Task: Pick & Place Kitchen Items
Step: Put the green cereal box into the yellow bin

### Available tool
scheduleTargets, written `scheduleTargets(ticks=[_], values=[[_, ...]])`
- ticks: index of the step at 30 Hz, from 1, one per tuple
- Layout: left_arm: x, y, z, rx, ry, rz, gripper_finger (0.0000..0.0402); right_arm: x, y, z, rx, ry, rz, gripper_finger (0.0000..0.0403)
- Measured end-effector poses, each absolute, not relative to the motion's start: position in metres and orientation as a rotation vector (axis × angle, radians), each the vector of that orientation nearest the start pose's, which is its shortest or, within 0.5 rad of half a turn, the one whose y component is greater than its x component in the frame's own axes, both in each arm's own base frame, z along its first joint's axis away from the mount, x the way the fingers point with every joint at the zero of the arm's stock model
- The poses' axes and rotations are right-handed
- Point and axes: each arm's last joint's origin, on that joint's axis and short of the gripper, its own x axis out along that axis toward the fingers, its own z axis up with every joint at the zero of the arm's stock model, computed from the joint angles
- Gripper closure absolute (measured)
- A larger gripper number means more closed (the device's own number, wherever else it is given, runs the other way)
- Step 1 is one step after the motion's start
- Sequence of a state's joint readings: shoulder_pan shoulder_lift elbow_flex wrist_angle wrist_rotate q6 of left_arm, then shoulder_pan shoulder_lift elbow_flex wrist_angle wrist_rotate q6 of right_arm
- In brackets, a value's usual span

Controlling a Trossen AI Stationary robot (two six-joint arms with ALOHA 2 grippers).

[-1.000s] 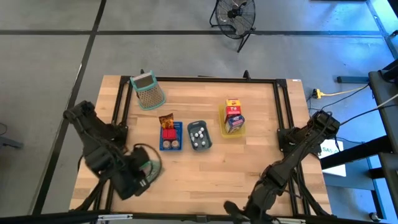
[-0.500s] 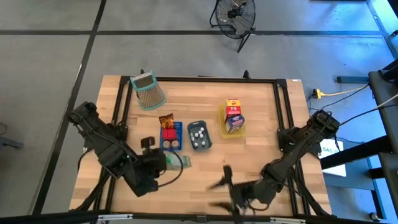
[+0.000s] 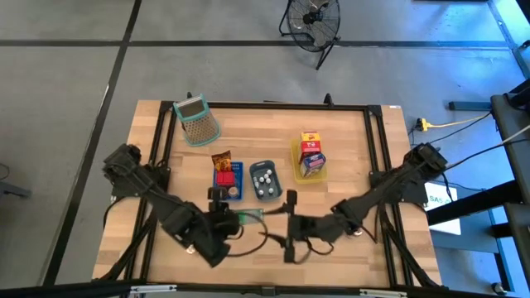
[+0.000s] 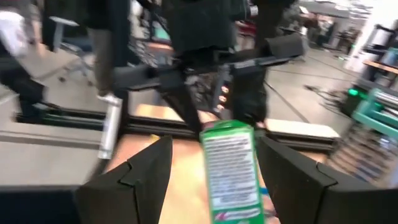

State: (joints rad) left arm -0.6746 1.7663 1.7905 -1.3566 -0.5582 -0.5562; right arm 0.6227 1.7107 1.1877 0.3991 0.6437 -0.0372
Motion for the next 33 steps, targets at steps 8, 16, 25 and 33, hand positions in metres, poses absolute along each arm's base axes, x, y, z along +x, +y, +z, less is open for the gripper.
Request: scheduleTargets(ticks=[8,16,25,33], values=[[0.286,-0.182,0.335,0.183,1.094,0.24,0.0258,0.336,0.194,0.271,-0.156,0.211,-0.074,0.0167],[0.292,-0.172,0.335,0.147,1.081,0.299,0.0258,0.333,0.196,0.269,-0.258,0.233,-0.057,0.0167],[0.293,-0.181,0.337,0.122,1.01,0.303,0.0258,0.333,0.194,0.269,-0.296,0.241,-0.123,0.0161],[0.289,-0.191,0.338,0.082,0.981,0.286,0.0258,0.332,0.194,0.267,-0.265,0.255,-0.144,0.0132]])
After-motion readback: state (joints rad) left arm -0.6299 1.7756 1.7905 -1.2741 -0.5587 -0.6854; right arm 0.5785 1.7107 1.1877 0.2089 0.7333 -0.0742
